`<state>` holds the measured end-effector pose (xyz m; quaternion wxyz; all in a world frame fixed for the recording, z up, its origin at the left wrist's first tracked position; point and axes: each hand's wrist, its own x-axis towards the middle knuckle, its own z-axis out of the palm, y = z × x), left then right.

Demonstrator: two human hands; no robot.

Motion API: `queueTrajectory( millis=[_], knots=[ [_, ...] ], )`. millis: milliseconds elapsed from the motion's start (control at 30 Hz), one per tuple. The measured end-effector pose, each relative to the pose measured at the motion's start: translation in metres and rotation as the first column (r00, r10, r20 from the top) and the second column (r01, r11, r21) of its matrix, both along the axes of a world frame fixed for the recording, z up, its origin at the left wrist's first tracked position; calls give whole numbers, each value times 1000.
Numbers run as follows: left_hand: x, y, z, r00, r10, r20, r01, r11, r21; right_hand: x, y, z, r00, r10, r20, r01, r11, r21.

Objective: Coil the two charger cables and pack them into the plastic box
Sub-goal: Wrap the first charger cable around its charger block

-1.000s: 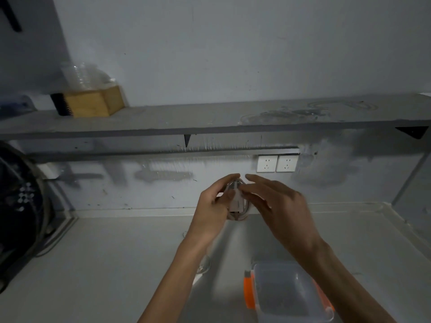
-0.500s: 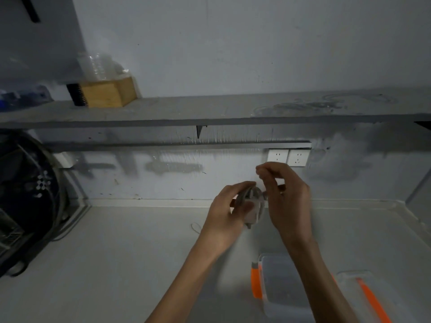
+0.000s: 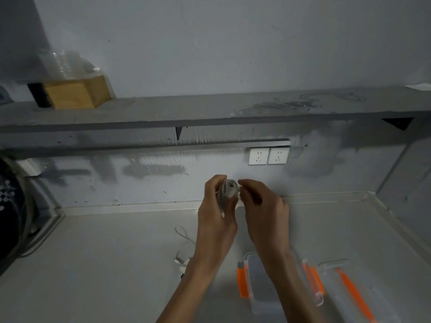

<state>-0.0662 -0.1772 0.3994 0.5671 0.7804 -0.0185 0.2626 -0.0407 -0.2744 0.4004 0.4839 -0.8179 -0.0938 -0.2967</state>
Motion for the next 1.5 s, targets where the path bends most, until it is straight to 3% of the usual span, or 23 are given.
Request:
queueTrajectory(
  millis=[300,400,500,667,833,1033,1300,1400,1500],
  knots=[
    [15,-9,-15,994,58,89,-80,960,267,6,-5,7,996,59,61,-58,998,-31],
    [19,-7,-14,997,59,57,-73,955,286,11,-6,5,993,77,88,-67,992,-104],
    [25,-1,-8,1000,-6,-17,11,951,310,26,-16,8,992,116,47,-115,993,-34],
    [31,5,3,996,-43,-74,52,990,132,32,-16,3,979,196,53,-194,980,-34],
    [32,1,1,994,-89,-65,92,995,48,36,-18,-5,983,180,-25,-177,981,84],
    [32,-8,-9,996,-82,-41,88,978,190,32,-9,-17,997,-32,63,31,999,17],
    [33,-12,-9,985,-65,-158,103,964,245,39,-12,-23,995,-33,96,28,998,50],
    [35,-9,-12,977,-104,-188,136,976,167,38,-11,-25,989,-24,149,14,997,71],
    [33,-2,-10,963,-197,-184,182,978,-98,28,-10,-30,987,8,158,-28,991,128]
  ],
)
